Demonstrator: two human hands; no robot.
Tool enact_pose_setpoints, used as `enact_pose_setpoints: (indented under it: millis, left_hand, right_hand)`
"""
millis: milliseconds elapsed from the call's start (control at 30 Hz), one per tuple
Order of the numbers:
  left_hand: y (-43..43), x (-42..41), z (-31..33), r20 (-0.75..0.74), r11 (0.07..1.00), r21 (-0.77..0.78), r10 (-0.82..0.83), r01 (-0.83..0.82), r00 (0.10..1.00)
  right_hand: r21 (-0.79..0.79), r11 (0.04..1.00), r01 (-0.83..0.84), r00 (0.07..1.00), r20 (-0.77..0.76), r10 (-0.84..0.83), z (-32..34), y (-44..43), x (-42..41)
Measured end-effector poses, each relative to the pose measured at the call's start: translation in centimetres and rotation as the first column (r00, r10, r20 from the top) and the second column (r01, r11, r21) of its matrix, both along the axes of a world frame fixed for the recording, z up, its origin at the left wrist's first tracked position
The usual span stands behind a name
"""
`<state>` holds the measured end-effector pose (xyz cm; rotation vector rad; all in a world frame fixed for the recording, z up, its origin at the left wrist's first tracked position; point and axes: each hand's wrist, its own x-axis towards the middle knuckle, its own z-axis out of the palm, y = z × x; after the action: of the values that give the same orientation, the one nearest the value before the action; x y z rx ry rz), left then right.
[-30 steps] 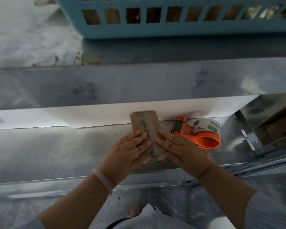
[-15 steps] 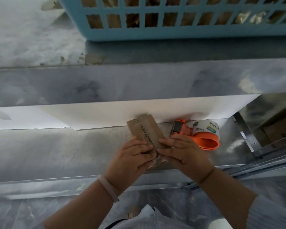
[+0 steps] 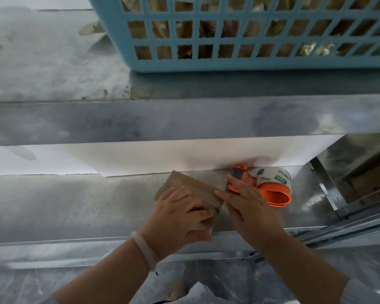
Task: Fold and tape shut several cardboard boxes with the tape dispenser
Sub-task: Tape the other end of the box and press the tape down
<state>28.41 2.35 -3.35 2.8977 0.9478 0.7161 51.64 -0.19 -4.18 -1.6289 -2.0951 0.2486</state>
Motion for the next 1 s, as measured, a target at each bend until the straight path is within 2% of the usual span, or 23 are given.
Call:
enact_pose_setpoints:
  millis: [33, 100, 167, 200, 233, 300, 367, 433, 533, 667, 800, 1000]
  left_hand:
    - [0.3, -0.3, 0.4, 0.006, 0.999, -0.019, 0.029, -0.029, 1.000]
    - [1.6, -1.4, 0.7, 0.043, 0.972, -0.120, 0.206, -0.200, 0.978]
    - [2.8, -2.6, 0.6, 0.020, 0.888, -0.275, 0.388, -0.368, 0.921]
    - [3.1, -3.0, 0.1, -0.010, 0.837, -0.379, 0.424, -0.396, 0.906]
    - [3.1, -3.0, -0.3, -0.013, 0.772, -0.506, 0.438, -0.384, 0.899]
    - [2.4, -2.4, -1.1, 0.078, 0.614, -0.732, 0.506, -0.295, 0.859]
    - [1.4, -1.5, -1.5, 0.175, 0.515, -0.829, 0.611, -0.220, 0.772]
    - [0.5, -0.7, -1.9, 0.231, 0.461, -0.875, 0.668, -0.150, 0.707]
    - [0.0, -0.4, -2.3, 0.282, 0.466, -0.880, 0.668, -0.091, 0.689]
    - [0.5, -0.6, -2.3, 0.243, 0.503, -0.849, 0.646, -0.163, 0.724]
    - [0.5, -1.2, -2.3, 0.280, 0.520, -0.843, 0.641, -0.137, 0.715]
    - [0.7, -1.4, -2.6, 0.352, 0.601, -0.788, 0.615, -0.131, 0.706]
  right_hand:
    - [-0.056, 0.998, 0.042, 0.999, 0.025, -0.041, 0.5, -0.2, -0.5]
    - [-0.206, 0.972, 0.116, 0.993, 0.009, -0.117, 1.4, -0.3, -1.3]
    - [-0.378, 0.914, 0.145, 0.981, -0.064, -0.182, 1.7, 0.0, -2.2]
    - [-0.428, 0.893, 0.139, 0.967, -0.136, -0.215, 1.6, 0.2, -2.7]
    - [-0.457, 0.880, 0.127, 0.949, -0.201, -0.241, 1.4, 0.3, -3.3]
    - [-0.493, 0.862, 0.114, 0.916, -0.283, -0.283, 1.0, 0.4, -4.6]
    - [-0.494, 0.859, 0.131, 0.868, -0.361, -0.340, 0.6, 0.4, -5.6]
    - [-0.464, 0.874, 0.148, 0.817, -0.441, -0.372, 0.3, 0.2, -6.1]
    - [-0.459, 0.877, 0.143, 0.803, -0.464, -0.374, -0.2, 0.3, -6.1]
    - [-0.474, 0.866, 0.156, 0.802, -0.452, -0.392, -0.5, 0.9, -6.0]
    - [-0.471, 0.869, 0.150, 0.782, -0.481, -0.396, -0.7, 0.6, -5.8]
    - [-0.451, 0.864, 0.222, 0.781, -0.448, -0.435, -0.7, 0.7, -6.2]
